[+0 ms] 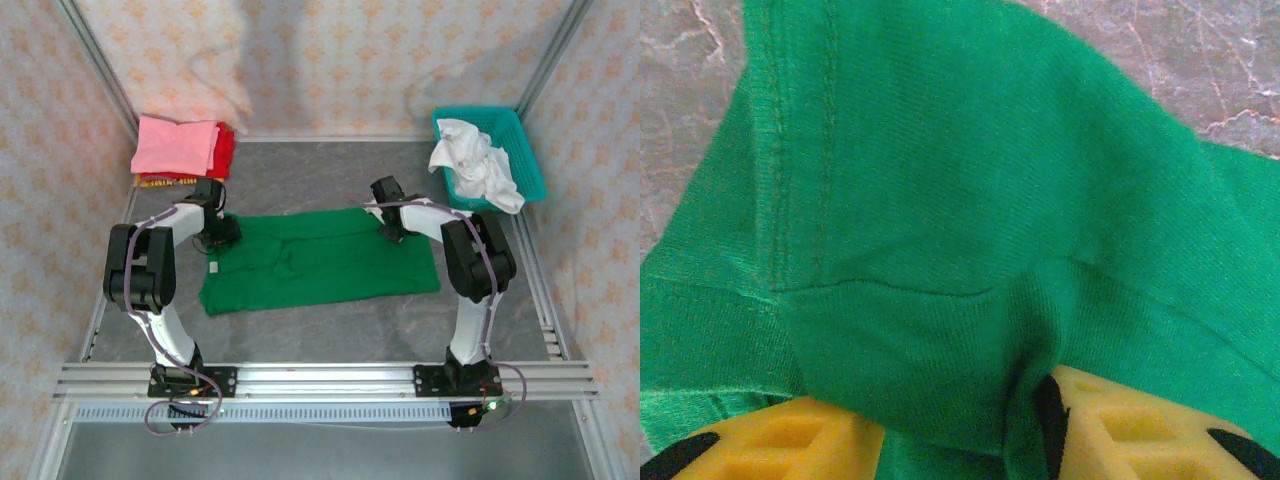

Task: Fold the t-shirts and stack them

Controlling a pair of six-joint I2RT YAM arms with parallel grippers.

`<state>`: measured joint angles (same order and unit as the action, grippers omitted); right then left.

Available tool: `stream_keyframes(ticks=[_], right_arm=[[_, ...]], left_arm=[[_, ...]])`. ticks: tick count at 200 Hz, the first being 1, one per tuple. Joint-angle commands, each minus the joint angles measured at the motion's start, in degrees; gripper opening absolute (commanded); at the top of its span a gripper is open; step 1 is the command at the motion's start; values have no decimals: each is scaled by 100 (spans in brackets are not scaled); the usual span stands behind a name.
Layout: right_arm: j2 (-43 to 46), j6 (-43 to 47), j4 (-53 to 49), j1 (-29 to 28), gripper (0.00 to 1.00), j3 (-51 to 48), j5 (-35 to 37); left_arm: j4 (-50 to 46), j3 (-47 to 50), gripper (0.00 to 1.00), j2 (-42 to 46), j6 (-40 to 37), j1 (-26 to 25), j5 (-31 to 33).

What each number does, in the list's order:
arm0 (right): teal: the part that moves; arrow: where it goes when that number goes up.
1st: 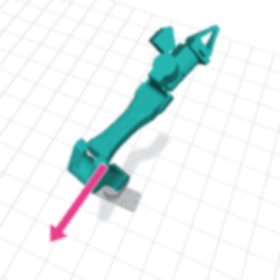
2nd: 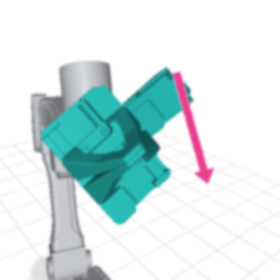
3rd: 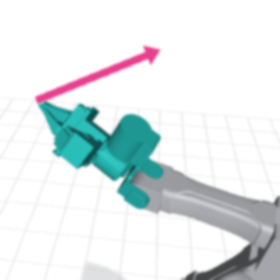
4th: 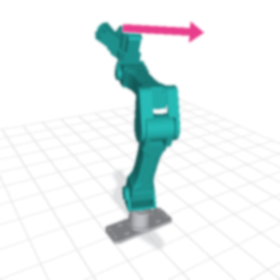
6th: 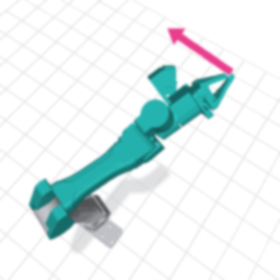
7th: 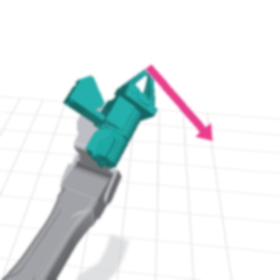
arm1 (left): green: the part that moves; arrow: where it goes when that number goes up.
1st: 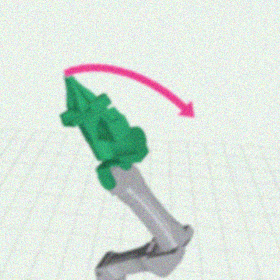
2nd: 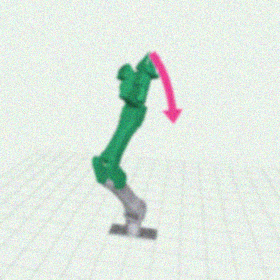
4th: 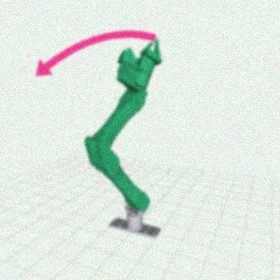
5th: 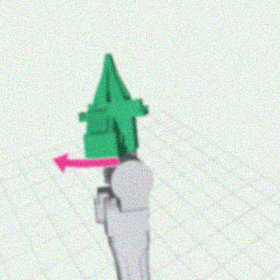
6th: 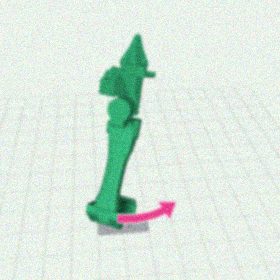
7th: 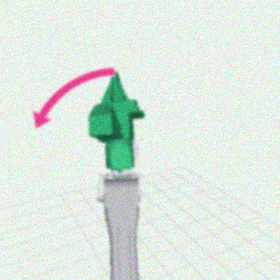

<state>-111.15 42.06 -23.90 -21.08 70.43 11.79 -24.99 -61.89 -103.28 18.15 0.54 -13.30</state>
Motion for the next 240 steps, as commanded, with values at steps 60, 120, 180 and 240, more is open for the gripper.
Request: stream_keyframes(ticks=[60,120,180,240], right_arm=[[109,-233,122,116,23,161,361],[-245,-212,234,152,17,452,469],[-146,-180,177,155,0,332,355],[527,-392,-68,157,0,27,476]], left_arm=[[-15,71,46,-157,101,45,-103],[-19,80,46,-157,87,38,-103],[-67,44,46,-139,70,43,-96],[-43,3,46,-182,126,43,-94]])
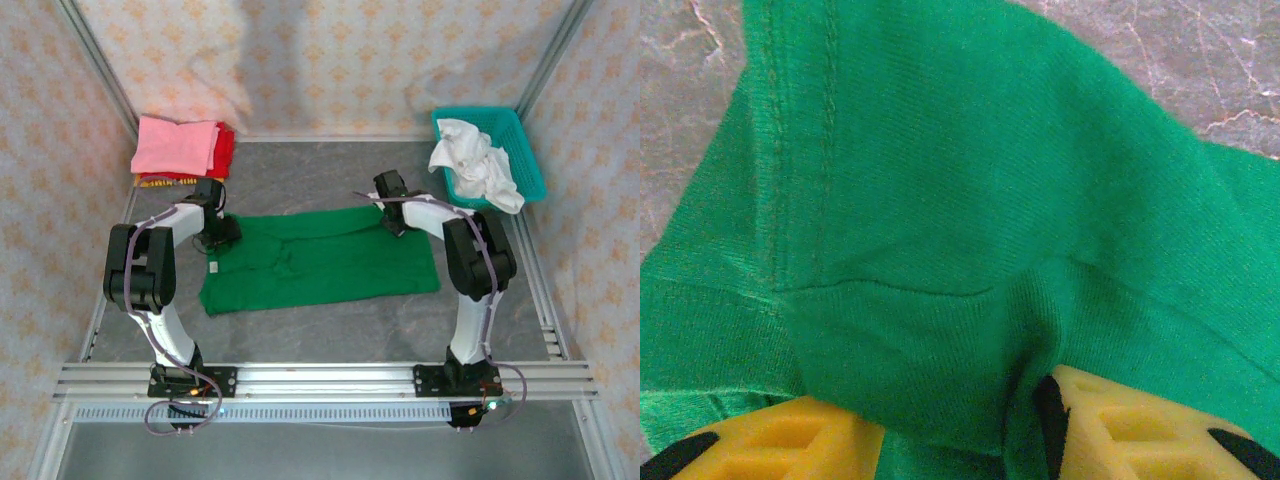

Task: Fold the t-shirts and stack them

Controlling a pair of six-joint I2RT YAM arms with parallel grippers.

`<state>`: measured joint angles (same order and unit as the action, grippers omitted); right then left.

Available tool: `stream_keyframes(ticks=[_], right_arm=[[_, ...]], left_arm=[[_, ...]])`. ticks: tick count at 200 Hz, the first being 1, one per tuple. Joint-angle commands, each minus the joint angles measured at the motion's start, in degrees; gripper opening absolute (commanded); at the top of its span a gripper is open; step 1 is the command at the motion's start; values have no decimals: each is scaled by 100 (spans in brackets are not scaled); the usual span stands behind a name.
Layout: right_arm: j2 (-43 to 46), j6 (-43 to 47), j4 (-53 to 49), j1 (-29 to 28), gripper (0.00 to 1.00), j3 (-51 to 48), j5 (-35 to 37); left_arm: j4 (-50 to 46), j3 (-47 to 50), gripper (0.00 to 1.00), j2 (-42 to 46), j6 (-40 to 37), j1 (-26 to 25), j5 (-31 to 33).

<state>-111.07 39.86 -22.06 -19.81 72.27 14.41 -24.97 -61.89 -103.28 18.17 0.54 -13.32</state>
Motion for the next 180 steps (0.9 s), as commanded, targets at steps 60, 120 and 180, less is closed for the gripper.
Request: stream_keyframes(ticks=[60,120,180], right_arm=[[883,-331,-643,-97,0,-398,560],[780,-544,-1398,-182,0,-348,571],[742,-704,-1526,-159,0,-424,283]], left_arm=[[-243,-184,46,-254,90,41,-70],[-265,-167,46,-227,122,48,0],[-274,-254,46,-281,150,41,12]])
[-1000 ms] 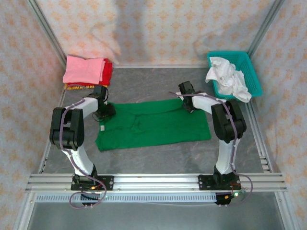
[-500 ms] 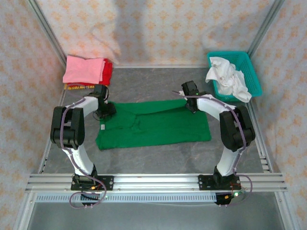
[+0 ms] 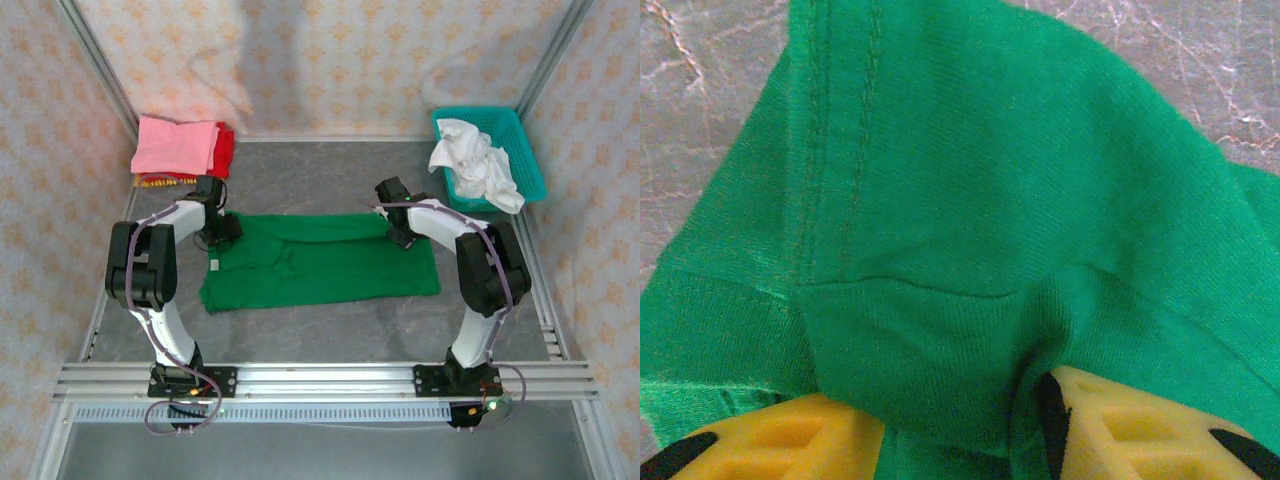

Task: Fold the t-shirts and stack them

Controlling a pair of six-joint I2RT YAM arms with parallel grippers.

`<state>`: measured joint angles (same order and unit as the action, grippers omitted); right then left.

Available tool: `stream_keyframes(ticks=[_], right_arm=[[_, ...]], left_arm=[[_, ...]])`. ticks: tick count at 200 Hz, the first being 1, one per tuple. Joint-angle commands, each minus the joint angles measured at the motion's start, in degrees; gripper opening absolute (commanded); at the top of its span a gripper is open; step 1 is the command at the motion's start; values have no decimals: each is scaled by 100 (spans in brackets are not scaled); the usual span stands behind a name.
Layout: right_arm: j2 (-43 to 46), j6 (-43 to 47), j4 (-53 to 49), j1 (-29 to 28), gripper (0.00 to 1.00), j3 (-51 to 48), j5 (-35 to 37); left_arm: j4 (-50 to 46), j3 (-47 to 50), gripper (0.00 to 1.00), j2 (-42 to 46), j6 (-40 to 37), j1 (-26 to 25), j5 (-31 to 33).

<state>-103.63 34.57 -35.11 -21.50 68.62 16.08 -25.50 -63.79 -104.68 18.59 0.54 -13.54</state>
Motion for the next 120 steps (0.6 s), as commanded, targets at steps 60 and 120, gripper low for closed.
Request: stream_keyframes(ticks=[60,120], right_arm=[[802,-395,-169,93,53,-106,-805],[543,-2132,158,276,7,595,-2272]], left_arm=[[-158,41,47,23,198,48,123],[-197,-11,47,-22,250,43,90]])
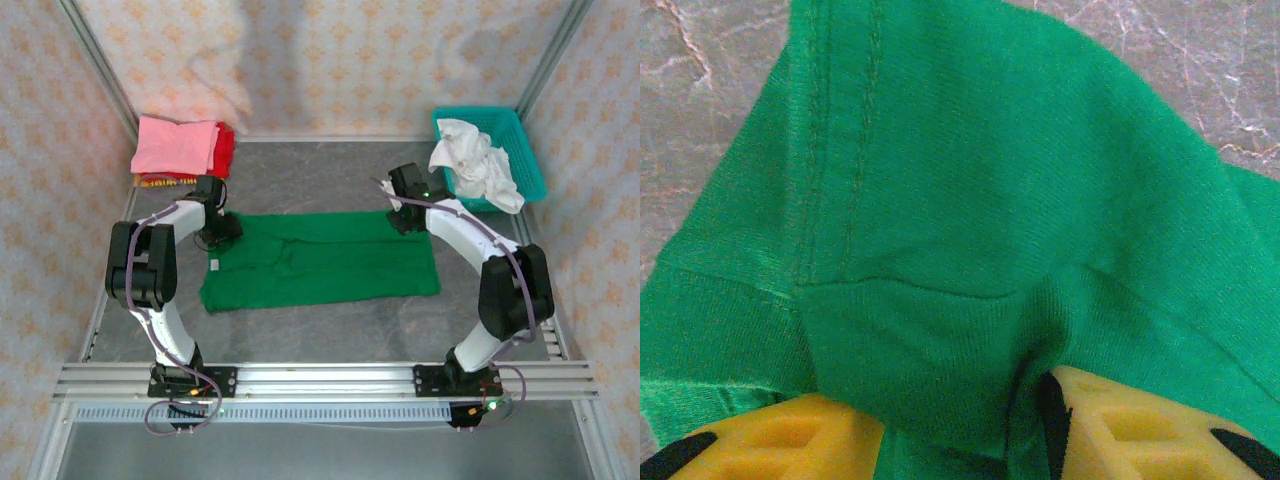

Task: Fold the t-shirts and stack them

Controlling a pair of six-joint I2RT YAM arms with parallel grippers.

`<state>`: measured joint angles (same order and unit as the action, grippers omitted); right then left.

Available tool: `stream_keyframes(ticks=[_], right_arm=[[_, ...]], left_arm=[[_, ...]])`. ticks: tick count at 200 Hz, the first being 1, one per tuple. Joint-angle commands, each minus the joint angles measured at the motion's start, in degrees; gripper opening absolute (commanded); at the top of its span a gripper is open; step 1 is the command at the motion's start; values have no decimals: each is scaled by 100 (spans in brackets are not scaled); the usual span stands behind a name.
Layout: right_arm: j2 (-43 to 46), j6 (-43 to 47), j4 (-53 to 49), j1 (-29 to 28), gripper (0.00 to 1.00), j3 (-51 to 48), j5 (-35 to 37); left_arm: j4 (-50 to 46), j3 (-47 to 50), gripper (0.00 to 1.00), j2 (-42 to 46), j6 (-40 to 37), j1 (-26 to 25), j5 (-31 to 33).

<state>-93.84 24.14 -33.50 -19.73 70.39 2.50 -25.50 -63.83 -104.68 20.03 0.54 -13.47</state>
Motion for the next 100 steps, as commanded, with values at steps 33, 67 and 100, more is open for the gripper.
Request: stream_keyframes(ticks=[33,67,100], right_arm=[[-948,-2083,-24,221,0,505,-1012],[-1577,-2328,-409,347,0,798,-612],[-1898,-2486,-478,412,0,825,-384]], left_arm=[[-184,88,47,74,141,34,81],[-154,92,47,2,189,-66,72],[14,128,46,-85,324,-192,135]])
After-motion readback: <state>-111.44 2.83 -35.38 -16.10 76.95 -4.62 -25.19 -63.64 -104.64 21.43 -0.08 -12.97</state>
